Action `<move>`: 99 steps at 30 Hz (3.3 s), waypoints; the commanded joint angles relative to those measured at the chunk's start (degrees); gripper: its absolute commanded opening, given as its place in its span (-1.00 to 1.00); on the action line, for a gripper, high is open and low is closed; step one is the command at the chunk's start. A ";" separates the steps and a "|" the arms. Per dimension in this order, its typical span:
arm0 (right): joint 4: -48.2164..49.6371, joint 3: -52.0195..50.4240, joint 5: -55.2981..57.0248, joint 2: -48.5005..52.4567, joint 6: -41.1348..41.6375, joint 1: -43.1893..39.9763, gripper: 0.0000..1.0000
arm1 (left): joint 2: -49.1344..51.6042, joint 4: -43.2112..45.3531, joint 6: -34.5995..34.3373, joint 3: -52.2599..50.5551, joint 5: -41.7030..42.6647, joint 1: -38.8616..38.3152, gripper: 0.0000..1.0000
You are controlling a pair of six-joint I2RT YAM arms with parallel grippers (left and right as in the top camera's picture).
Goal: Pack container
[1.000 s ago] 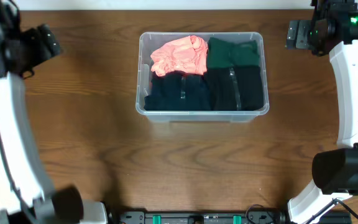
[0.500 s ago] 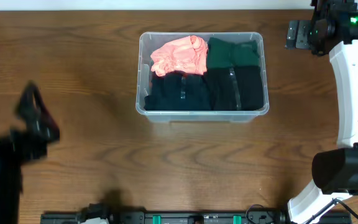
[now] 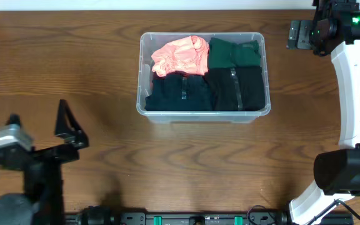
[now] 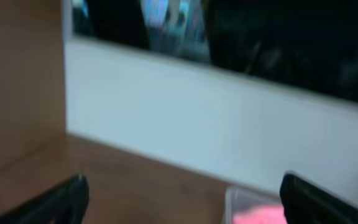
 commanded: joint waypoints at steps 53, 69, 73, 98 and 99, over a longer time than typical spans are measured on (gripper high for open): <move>-0.04 0.28 0.74 0.31 -0.11 0.31 0.98 | -24.02 19.58 -1.75 -54.97 -0.79 -1.90 0.96; -0.04 0.28 0.72 0.31 -0.11 0.31 0.98 | -24.02 19.58 -1.75 -54.97 -0.79 -1.90 0.96; -0.04 0.28 0.74 0.31 -0.13 0.31 0.99 | -24.02 19.58 -1.75 -54.97 -0.79 -1.90 0.96; 24.87 -33.83 -5.07 -43.95 -0.17 -0.13 0.99 | -24.02 19.56 -1.75 -54.97 -0.81 -1.90 0.96; 29.31 -38.16 -6.62 -46.47 -0.20 -0.13 0.98 | -24.02 19.58 -1.75 -54.97 -0.79 -1.90 0.96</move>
